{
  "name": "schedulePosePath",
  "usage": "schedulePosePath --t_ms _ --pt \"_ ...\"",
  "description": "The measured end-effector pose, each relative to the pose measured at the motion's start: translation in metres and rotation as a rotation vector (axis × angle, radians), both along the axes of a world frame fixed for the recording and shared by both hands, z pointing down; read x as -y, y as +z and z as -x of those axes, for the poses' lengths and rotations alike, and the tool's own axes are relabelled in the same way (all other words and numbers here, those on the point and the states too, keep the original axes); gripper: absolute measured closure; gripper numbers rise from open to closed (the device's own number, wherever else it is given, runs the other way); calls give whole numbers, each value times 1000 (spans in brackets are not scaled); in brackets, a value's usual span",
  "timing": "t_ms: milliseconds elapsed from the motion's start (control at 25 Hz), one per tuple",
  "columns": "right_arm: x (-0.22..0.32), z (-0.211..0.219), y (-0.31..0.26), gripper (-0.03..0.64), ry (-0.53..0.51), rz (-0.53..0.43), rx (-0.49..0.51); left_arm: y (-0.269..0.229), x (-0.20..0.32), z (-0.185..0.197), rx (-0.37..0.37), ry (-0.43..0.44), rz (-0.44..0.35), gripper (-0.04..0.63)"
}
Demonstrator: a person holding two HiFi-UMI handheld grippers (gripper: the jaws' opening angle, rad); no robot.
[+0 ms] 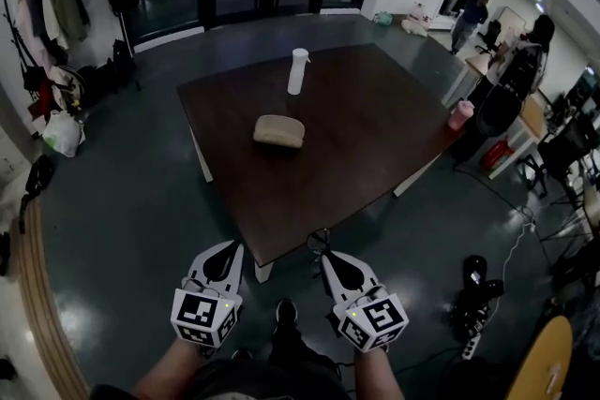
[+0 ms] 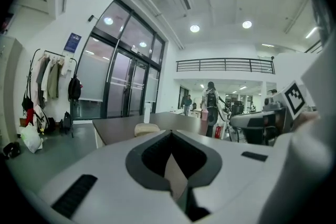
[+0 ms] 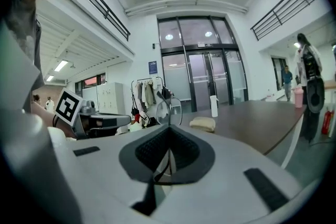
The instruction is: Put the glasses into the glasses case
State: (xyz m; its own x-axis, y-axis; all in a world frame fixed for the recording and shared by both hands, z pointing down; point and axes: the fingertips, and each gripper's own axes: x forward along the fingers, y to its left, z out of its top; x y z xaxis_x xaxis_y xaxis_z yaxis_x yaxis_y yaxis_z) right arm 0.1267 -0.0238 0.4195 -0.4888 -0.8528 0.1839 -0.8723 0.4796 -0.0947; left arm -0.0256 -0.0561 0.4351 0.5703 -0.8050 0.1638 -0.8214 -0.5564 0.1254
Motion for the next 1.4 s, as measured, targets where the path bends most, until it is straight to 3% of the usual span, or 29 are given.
schedulePosePath --t_ms 400,680,1120,1400 --pt "96 -50 -15 627 -61 -19 5 -11 81 -35 18 -81 3 589" --pt "142 -90 -16 627 -87 -2 74 -7 120 -47 25 -163 23 589" --pt "189 -67 0 627 -154 36 63 -8 154 -27 41 -223 31 589" --pt "228 -46 5 627 -106 57 41 14 205 -16 45 -150 78 589"
